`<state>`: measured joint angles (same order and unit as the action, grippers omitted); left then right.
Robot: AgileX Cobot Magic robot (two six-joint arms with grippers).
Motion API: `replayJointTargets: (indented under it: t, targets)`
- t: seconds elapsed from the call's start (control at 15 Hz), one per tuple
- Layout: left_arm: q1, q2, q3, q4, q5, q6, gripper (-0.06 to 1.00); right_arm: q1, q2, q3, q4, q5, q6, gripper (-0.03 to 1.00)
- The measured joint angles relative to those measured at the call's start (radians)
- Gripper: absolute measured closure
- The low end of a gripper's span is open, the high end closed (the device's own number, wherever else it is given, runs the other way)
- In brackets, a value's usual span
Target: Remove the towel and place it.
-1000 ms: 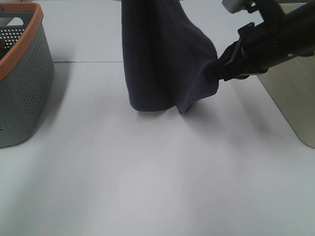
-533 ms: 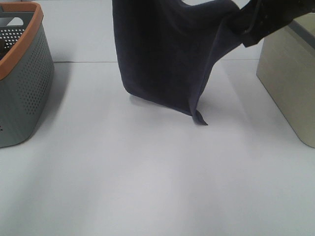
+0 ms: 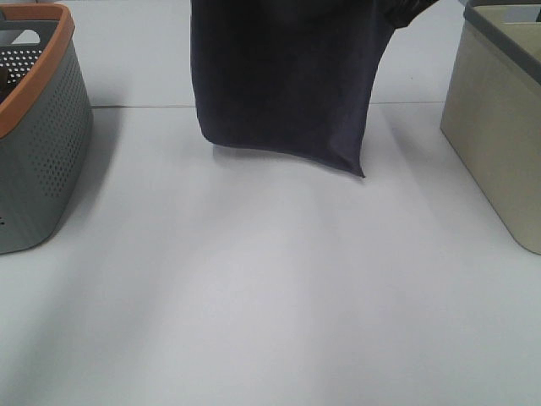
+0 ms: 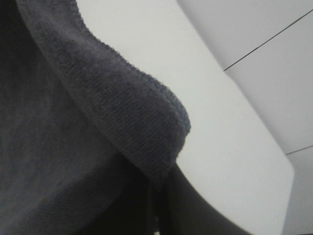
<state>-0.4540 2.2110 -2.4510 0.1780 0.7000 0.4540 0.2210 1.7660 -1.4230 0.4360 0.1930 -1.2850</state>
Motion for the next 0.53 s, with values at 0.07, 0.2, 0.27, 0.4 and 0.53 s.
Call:
replayJointTargets:
  t: [0.07, 0.2, 0.27, 0.4, 0.53]
  targets:
    - [0.018, 0.020, 0.000, 0.009, -0.061, 0.000, 0.94, 0.000, 0.045, -0.056, -0.007, -0.049, -0.034, 0.94]
    - [0.050, 0.068, 0.000, 0.018, -0.203, -0.001, 0.94, 0.000, 0.134, -0.156, -0.012, -0.137, -0.074, 0.94]
    - [0.062, 0.087, 0.000, 0.021, -0.237, -0.001, 0.94, 0.000, 0.170, -0.191, -0.015, -0.159, -0.083, 0.94]
    - [0.066, 0.118, 0.000, 0.024, -0.235, -0.001, 0.94, 0.000, 0.237, -0.224, -0.041, -0.230, -0.102, 0.94]
    - [0.058, 0.152, 0.000, 0.024, -0.172, -0.001, 0.94, -0.001, 0.296, -0.226, -0.082, -0.273, -0.131, 0.94]
